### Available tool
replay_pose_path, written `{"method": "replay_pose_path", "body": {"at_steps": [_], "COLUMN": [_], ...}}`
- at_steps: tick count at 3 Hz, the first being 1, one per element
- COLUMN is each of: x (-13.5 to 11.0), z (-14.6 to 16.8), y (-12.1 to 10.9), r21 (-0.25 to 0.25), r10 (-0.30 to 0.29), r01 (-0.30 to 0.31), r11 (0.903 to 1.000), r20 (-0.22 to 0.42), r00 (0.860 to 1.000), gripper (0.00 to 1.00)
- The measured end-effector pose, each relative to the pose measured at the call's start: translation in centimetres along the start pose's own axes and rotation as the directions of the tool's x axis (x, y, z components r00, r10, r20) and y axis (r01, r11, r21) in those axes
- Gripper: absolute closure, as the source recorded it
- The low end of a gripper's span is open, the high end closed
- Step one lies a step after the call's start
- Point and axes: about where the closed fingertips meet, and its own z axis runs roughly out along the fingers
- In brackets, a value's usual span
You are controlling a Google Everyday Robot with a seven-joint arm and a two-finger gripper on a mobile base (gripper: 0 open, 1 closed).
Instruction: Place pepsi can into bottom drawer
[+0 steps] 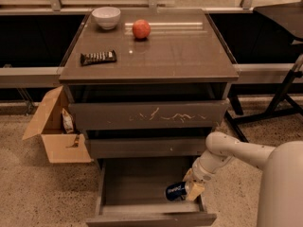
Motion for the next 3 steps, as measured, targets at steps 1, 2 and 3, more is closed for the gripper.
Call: {"method": "replay_pose_path", "body": {"at_steps": [1,2,3], "x": [0.5,1.0,1.6], "z": [0.9,1.1,-0.4], "y": [-0.7,-1.0,-0.6], "r21": [-0.017,-0.034,-0.017], "r10": [-0.020,-0.058,-0.087], "r01": [0.020,0.059,0.088], "r11": [0.9997,0.9977,0.9960], "r20": [0.005,0.018,0.055], "r00": [1.000,0.998,0.995], "gripper": [0.00,0.00,0.00]}}
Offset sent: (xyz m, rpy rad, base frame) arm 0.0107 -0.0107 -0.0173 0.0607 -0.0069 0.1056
